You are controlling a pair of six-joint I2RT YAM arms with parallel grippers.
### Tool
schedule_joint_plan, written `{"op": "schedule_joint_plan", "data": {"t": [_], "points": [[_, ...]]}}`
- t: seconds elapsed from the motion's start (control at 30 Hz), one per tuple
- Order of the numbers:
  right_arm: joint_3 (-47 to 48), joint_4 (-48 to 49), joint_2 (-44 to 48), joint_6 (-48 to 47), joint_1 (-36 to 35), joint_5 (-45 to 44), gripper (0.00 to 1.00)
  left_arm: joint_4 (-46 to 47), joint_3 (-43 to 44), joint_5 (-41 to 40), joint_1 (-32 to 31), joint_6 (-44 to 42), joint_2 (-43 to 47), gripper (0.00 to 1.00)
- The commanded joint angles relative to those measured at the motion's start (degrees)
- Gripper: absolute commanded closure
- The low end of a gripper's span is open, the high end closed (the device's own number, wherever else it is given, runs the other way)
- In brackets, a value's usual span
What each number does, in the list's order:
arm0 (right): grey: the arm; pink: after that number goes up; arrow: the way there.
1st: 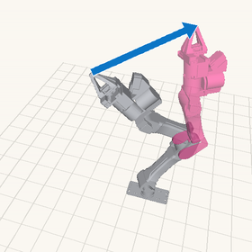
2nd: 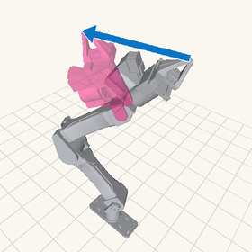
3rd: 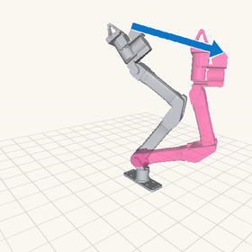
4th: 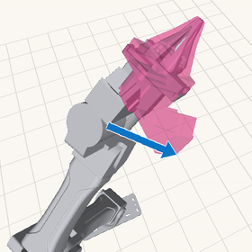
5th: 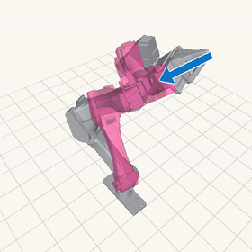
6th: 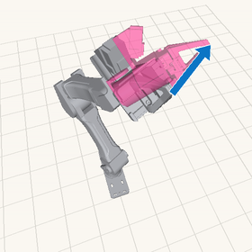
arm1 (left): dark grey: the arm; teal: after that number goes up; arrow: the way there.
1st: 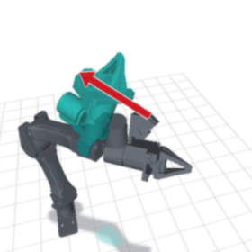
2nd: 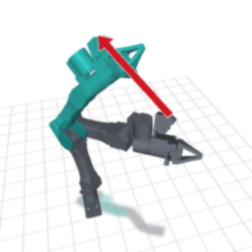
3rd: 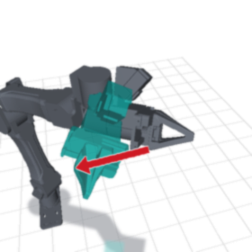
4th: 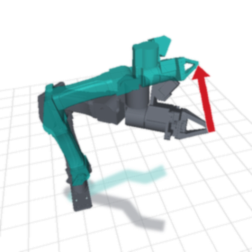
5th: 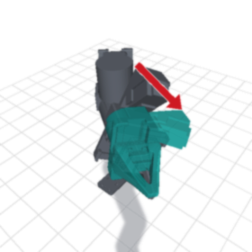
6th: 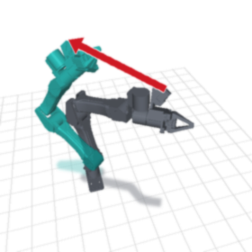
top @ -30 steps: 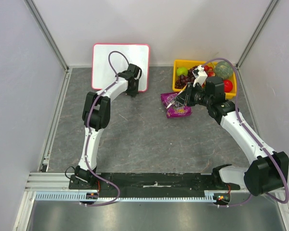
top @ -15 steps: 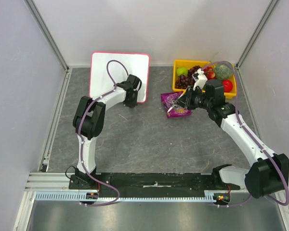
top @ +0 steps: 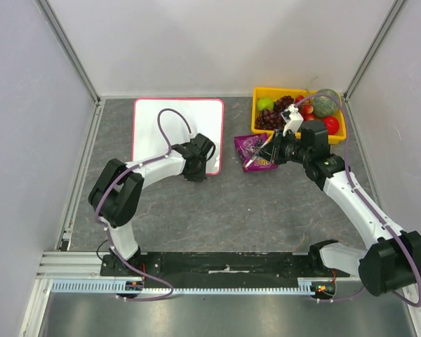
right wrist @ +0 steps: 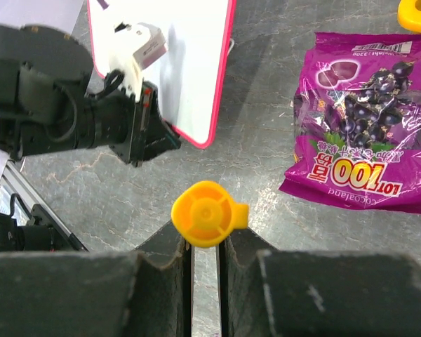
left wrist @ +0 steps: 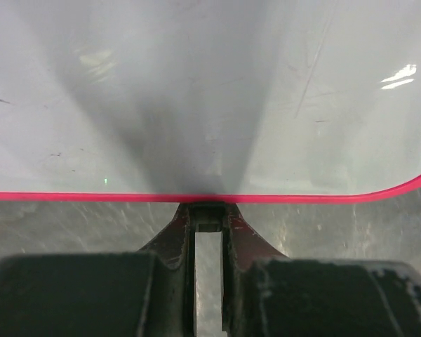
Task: Write a sentence on the whiteboard
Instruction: Move the whiteboard to the center of the board.
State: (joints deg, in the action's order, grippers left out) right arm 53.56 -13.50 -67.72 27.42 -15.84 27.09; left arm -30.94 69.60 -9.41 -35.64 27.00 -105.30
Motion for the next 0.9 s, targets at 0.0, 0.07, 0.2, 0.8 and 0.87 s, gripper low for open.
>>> {"op": "schedule_joint_plan", "data": {"t": [0.0, 0.07, 0.2, 0.8, 0.87], "points": [[-0.82, 0.75, 2.24, -0.88, 0.28, 0.51, 1.0, 0.0, -4.73, -0.52, -3.82, 10.07, 6.76, 0.98], [-1.0, 0.4, 2.59, -1.14, 0.37, 0.42, 1.0, 0.0, -6.49, -0.79, -5.4, 12.01, 8.43, 0.98], [-1.27, -0.39, 3.21, -1.58, 0.37, 0.42, 1.0, -0.09, -9.13, -1.66, -8.83, 15.44, 10.11, 0.98], [-4.34, -13.65, 19.81, -0.88, 0.28, -8.18, 1.0, -4.66, -8.18, -7.37, -28.86, 32.23, 9.41, 0.98], [-5.57, -14.97, 22.18, -0.44, 0.28, -11.08, 1.0, -4.74, -6.77, -8.69, -30.98, 33.63, 8.45, 0.98]]}}
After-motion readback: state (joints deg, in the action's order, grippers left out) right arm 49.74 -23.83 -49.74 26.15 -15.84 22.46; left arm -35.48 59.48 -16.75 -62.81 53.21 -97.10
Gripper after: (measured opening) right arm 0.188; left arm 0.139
